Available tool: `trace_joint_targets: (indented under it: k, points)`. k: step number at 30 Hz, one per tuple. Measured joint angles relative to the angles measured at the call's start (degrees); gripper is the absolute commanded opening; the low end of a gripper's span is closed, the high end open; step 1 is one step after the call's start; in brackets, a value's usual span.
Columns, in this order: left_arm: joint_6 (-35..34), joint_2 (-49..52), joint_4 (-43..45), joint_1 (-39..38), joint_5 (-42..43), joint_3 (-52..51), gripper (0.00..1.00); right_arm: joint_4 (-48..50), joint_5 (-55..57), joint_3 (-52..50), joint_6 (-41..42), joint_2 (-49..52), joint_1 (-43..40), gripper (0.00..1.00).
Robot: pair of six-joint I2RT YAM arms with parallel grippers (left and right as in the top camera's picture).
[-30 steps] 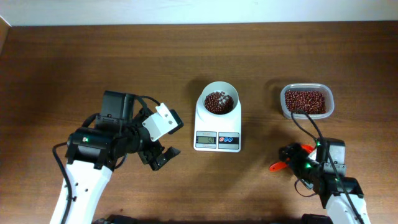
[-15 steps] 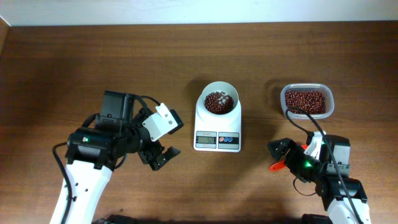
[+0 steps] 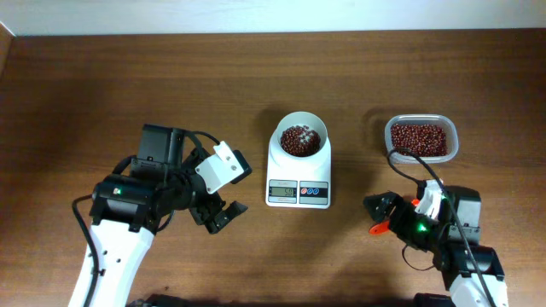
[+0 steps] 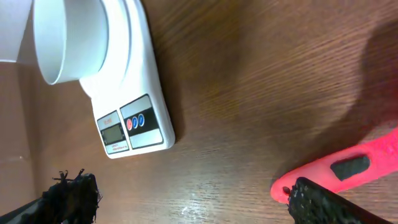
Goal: Scoop and weigh 50g on scale
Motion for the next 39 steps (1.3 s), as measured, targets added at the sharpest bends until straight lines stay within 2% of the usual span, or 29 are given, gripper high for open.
trace_joint_targets:
  k: [10,17,20,27,33,39]
  points:
    - [-0.02,0.00,0.02,-0.02,-0.02,0.00,0.99,-5.03,-0.13,0.00,-7.52,-12.15,0.00,0.99]
    - [-0.02,0.00,0.00,-0.02,0.00,0.00,0.99,-16.65,3.19,0.17,-12.07,-23.41,0.02,0.99]
    - [0.00,0.00,0.02,-0.02,-0.02,0.00,0.99,-18.16,5.22,0.20,-12.63,-27.34,0.33,0.99]
    - [0.00,0.00,0.02,-0.02,0.00,0.00,0.99,-18.05,12.02,0.20,-12.87,-35.43,8.98,0.99]
    - [0.00,0.00,0.00,-0.02,0.00,0.00,0.99,-10.14,17.84,-0.48,-13.00,-43.15,10.82,0.99]
    - [0.00,0.00,0.02,0.00,-0.02,0.00,0.99,4.42,21.59,-7.41,-13.00,-47.76,10.80,0.99]
